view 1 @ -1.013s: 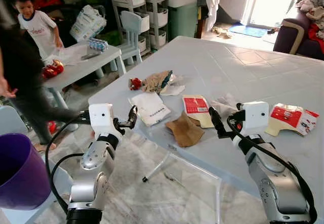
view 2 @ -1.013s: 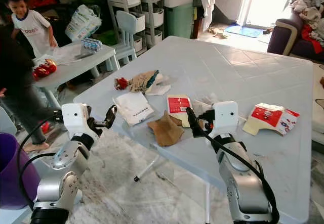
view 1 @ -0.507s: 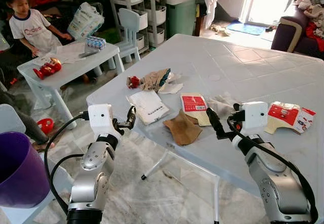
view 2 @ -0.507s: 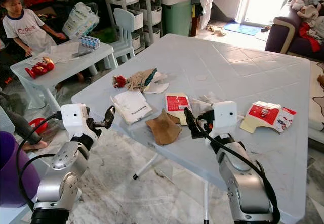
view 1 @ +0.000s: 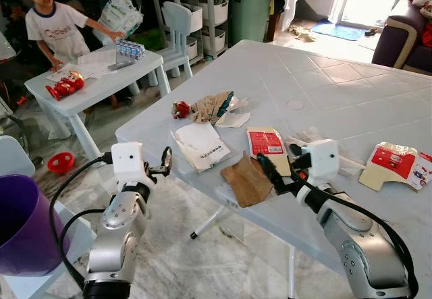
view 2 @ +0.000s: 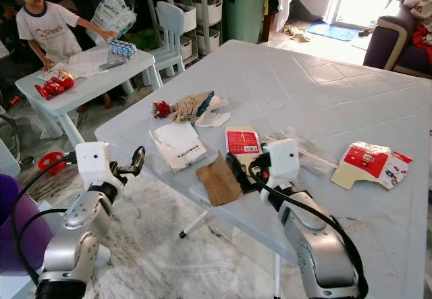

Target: Picking trash to rubbish bin

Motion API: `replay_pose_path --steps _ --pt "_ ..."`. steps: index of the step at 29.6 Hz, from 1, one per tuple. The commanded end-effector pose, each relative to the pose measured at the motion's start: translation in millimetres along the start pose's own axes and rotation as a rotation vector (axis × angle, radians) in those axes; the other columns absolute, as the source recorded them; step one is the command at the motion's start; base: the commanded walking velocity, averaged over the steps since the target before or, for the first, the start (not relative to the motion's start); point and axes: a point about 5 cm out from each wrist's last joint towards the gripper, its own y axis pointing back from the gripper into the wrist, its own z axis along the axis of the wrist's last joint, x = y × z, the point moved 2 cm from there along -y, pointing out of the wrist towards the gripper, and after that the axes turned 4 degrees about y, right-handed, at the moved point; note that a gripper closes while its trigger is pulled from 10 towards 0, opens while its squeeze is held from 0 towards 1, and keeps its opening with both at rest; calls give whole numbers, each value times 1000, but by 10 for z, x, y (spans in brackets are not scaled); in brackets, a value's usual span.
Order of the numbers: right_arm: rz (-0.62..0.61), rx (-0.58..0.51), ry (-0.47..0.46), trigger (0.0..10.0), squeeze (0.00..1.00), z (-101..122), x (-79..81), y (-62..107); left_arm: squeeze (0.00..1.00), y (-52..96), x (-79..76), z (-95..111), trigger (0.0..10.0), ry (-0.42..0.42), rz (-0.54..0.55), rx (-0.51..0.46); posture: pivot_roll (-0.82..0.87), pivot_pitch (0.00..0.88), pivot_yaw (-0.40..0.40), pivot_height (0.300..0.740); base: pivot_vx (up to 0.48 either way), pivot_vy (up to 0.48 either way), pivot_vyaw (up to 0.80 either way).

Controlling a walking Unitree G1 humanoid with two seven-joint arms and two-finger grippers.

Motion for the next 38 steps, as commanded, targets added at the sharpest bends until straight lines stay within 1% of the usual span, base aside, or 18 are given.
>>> replay_pose_path --steps 1,6,9,11,12,17,18,20,26,27,28,32,38 --pt "25 26 7 10000 0 -32 44 -15 0 40 -40 -23 10000 -1 -43 22 -24 0 36 740 0 0 0" --pt "-14 103 43 10000 0 -153 -13 -53 0 166 -105 -212 10000 -1 -136 104 -12 0 36 740 0 0 0" --pt "-4 127 47 10000 0 -198 -1 -67 0 206 -120 -239 10000 6 -179 115 -9 0 35 740 0 0 0" --pt "15 144 51 10000 0 -219 21 -73 0 228 -159 -244 10000 22 -226 130 -9 0 35 740 0 0 0" --pt "34 183 58 10000 0 -277 41 -78 0 249 -225 -241 10000 28 -295 147 -2 0 34 740 0 0 0" --pt "63 225 65 10000 0 -349 73 -95 0 250 -280 -218 10000 25 -341 154 1 0 34 740 0 0 0" --pt "77 240 67 10000 0 -374 91 -97 0 255 -314 -208 10000 28 -370 155 1 0 34 740 0 0 0" --pt "87 256 67 10000 0 -412 107 -97 0 261 -345 -198 10000 28 -386 156 1 0 34 740 0 0 0" --pt "87 270 62 10000 0 -448 113 -101 0 267 -355 -188 10000 30 -396 159 0 0 34 740 0 0 0" --pt "82 274 54 2902 0 -464 111 -108 0 265 -356 -187 10000 30 -399 160 0 0 34 740 0 0 0" --pt "74 281 29 0 0 -493 115 -123 0 261 -361 -185 10000 28 -404 161 -1 0 35 740 0 0 0" --pt "56 281 -19 0 0 -518 119 -144 0 258 -376 -178 10000 27 -410 161 -1 0 36 740 0 0 0" --pt "34 283 -28 0 0 -540 93 -143 0 257 -383 -176 10000 24 -414 164 -4 0 40 740 0 0 0"
